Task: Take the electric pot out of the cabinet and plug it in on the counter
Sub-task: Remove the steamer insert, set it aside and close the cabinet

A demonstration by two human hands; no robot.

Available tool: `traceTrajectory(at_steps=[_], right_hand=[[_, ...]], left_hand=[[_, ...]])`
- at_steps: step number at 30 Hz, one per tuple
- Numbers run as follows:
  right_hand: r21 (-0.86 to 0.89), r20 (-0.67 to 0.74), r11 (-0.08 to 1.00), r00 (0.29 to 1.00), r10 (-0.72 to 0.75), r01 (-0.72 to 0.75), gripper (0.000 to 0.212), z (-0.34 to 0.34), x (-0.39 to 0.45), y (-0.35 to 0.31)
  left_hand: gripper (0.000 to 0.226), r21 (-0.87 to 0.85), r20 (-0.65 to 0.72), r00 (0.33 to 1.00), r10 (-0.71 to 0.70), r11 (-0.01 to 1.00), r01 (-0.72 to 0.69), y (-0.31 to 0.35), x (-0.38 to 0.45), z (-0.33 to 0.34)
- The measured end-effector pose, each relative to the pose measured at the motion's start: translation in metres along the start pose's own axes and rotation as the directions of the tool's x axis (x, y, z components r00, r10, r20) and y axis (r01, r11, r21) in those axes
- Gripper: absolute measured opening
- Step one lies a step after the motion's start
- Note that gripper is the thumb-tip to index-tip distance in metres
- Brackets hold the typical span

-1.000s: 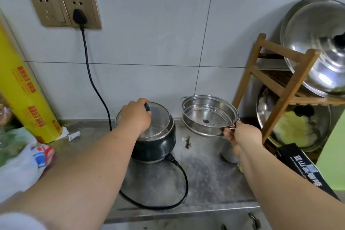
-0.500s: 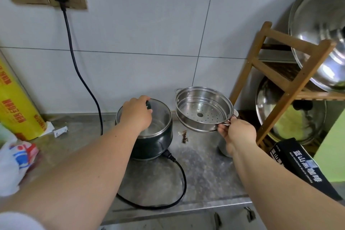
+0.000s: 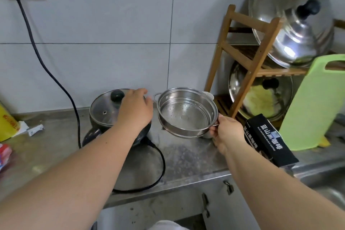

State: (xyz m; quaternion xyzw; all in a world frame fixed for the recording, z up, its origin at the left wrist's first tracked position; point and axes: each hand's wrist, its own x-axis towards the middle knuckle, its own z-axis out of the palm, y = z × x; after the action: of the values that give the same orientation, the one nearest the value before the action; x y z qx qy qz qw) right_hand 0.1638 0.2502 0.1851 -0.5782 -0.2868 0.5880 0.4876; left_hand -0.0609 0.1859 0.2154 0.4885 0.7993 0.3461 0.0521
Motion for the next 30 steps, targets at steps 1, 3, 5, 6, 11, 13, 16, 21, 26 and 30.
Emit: traceTrajectory(at_steps=[1, 3, 5, 6, 11, 13, 16, 21, 26, 30], right_hand=[[-0.027, 0.014, 1.0, 1.0, 0.008, -0.008, 0.023, -0.008, 0.002, 0.003], [-0.066, 0.039, 0.998, 0.999, 0.018, -0.016, 0.023, -0.024, 0.007, 0.01], [-0.108, 0.054, 0.994, 0.998, 0.027, -0.021, 0.023, -0.04, 0.014, 0.018], [-0.142, 0.055, 0.989, 0.998, 0.036, -0.028, 0.023, -0.048, 0.018, 0.023], [-0.239, 0.06, 0.965, 0.99, 0.131, -0.113, 0.023, -0.077, 0.03, 0.053], [-0.239, 0.051, 0.963, 0.988, 0.144, -0.128, 0.024, -0.083, 0.033, 0.063], [-0.281, 0.044, 0.952, 0.989, 0.14, -0.122, 0.023, -0.088, 0.034, 0.072], [-0.307, 0.024, 0.942, 0.988, 0.151, -0.137, 0.022, -0.088, 0.034, 0.08], [-0.334, 0.029, 0.928, 0.982, 0.185, -0.165, 0.025, -0.087, 0.034, 0.085], [-0.356, 0.015, 0.916, 0.979, 0.204, -0.186, 0.027, -0.086, 0.031, 0.078]], left_hand=[[0.04, -0.018, 0.064, 0.998, -0.022, 1.0, 0.023, 0.005, -0.004, 0.007], [0.038, -0.123, 0.182, 0.977, -0.111, 0.983, 0.135, 0.013, -0.016, 0.022], [0.036, -0.288, 0.27, 0.943, -0.196, 0.918, 0.273, 0.015, -0.028, 0.036], [0.036, -0.33, 0.303, 0.926, -0.224, 0.887, 0.323, 0.015, -0.033, 0.042], [0.031, -0.385, 0.407, 0.839, -0.36, 0.766, 0.515, 0.012, -0.053, 0.065], [0.033, -0.37, 0.429, 0.823, -0.372, 0.759, 0.536, 0.009, -0.058, 0.077], [0.037, -0.362, 0.442, 0.804, -0.397, 0.741, 0.565, 0.004, -0.063, 0.091], [0.05, -0.333, 0.467, 0.752, -0.465, 0.696, 0.636, -0.002, -0.068, 0.101], [0.052, -0.371, 0.511, 0.722, -0.467, 0.637, 0.675, -0.008, -0.073, 0.105], [0.048, -0.406, 0.515, 0.74, -0.434, 0.637, 0.656, -0.009, -0.076, 0.103]])
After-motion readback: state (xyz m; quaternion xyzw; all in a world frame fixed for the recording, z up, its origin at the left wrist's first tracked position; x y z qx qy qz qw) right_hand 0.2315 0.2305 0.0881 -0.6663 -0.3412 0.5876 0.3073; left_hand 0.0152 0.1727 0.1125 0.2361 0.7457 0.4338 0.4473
